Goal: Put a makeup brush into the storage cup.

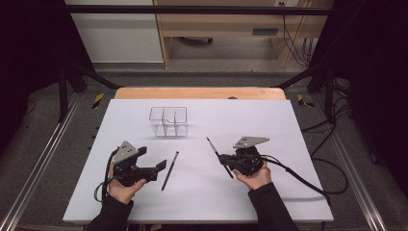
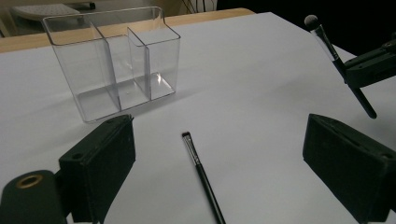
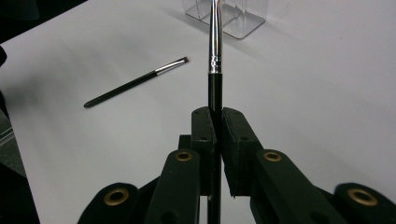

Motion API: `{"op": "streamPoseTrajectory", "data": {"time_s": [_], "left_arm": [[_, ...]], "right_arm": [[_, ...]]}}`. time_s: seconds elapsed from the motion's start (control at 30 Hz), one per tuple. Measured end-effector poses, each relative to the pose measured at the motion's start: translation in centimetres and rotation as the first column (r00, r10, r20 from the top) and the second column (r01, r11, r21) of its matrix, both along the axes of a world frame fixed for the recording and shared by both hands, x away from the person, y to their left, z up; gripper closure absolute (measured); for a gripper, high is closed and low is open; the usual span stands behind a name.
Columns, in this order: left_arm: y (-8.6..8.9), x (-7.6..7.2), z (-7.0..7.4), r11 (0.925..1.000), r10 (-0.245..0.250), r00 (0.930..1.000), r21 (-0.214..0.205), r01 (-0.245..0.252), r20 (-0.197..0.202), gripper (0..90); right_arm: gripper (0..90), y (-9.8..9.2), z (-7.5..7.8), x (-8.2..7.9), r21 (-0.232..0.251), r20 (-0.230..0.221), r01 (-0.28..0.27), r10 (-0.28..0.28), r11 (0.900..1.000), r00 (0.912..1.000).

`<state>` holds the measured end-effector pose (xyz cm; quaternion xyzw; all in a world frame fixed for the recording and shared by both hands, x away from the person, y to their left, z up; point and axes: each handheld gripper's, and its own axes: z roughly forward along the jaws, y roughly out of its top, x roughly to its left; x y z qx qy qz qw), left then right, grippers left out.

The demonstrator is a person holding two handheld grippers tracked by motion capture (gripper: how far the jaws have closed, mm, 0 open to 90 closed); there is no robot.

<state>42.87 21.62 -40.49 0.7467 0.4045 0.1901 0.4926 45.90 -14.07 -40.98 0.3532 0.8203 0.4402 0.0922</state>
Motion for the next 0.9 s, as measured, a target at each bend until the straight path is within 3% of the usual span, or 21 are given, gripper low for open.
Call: {"op": "streamPoseTrajectory", "data": {"time_s": [0.23,0.9], "left_arm": [[-0.8,0.3,0.1,0.9999,-0.007,1.0,-0.011,0.007,0.004,8.3],[-3.7,1.3,1.7,0.9961,-0.036,0.9988,-0.079,0.039,0.034,8.7]], "right_arm": [[84.2,-0.1,0.3,-0.2,0.045,0.021,-0.011,0.01,0.999,0.9997],[84.3,-0.2,0.7,-0.4,0.083,0.039,-0.015,0.012,0.9964,0.9992]]}}
